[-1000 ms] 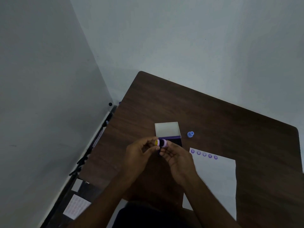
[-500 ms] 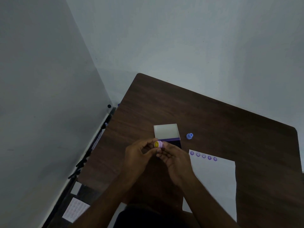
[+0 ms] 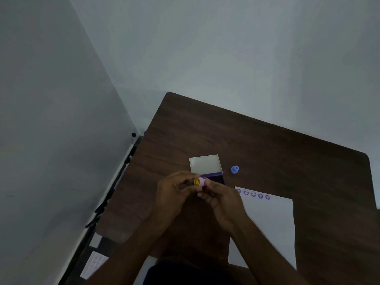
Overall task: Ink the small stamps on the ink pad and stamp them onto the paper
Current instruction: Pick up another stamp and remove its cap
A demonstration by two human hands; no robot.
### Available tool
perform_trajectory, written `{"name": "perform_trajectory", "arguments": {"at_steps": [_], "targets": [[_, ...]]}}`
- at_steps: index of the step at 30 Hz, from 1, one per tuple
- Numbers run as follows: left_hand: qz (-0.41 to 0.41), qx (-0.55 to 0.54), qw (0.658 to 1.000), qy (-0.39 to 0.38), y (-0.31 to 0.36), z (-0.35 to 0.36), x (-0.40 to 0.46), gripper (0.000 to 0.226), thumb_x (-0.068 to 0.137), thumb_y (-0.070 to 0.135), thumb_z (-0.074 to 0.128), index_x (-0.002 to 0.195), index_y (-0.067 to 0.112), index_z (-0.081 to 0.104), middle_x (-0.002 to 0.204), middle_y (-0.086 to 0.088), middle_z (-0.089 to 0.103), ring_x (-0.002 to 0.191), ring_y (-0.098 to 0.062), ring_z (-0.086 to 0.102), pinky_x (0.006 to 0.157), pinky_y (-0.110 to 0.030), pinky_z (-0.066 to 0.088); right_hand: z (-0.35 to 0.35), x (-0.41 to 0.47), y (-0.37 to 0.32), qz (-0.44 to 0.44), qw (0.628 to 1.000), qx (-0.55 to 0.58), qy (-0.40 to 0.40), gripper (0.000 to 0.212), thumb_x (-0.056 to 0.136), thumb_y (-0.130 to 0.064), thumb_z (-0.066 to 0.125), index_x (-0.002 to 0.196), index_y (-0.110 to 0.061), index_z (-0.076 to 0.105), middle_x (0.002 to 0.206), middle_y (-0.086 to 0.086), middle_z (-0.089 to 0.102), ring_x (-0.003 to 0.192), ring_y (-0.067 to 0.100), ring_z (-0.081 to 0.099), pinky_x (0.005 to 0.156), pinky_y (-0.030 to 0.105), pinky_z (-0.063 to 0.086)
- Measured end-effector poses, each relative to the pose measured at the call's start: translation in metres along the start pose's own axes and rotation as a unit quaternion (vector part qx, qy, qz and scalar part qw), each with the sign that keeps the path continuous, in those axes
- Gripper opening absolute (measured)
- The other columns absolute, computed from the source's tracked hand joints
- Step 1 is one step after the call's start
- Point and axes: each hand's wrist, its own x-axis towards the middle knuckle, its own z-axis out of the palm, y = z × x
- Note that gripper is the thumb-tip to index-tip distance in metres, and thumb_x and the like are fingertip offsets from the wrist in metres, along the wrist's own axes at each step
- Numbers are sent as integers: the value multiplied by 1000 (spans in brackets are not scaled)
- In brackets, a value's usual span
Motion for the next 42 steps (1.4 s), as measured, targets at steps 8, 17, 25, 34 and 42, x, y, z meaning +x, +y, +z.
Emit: {"name": "perform_trajectory", "arguments": {"at_steps": [8,17,25,34,42], "targets": [[-8,30,998,-54,5,17,13,50,73,30,78,88,70,53,96,51,52,98,24,48,78,8,33,-18,4,1,-6,999,40,35,29,70,-14,73,96,0,70,97,21,72,83,29,71,66,31,59],[-87,-16,986,-139,14,67,21,39,80,41,71,114,25,63,110,11,63,99,0,57,87,-15,46,-60,4,-24,-60,990,83,97,23,74,-10,72,94,1,72,98,22,72,85,31,71,68,33,58],[-227,150,943,-192,-15,128,37,44,90,31,61,130,20,49,134,0,53,121,-13,49,99,-18,33,-102,16,-47,-146,932,-234,233,13,73,-21,78,79,-29,70,78,-8,75,77,7,71,68,22,56],[-158,144,961,-175,-2,162,65,41,86,25,67,125,18,55,124,-3,60,112,-17,56,98,-29,40,-136,71,-48,-161,796,-505,292,17,92,-31,56,89,-17,66,84,-1,66,79,10,61,74,27,49],[-153,134,967,-153,-9,166,70,40,84,21,69,121,19,56,117,0,62,94,0,49,85,-14,33,-142,89,-45,-156,768,-555,278,20,93,-28,52,75,-22,60,70,-6,57,68,4,53,64,22,40]]}}
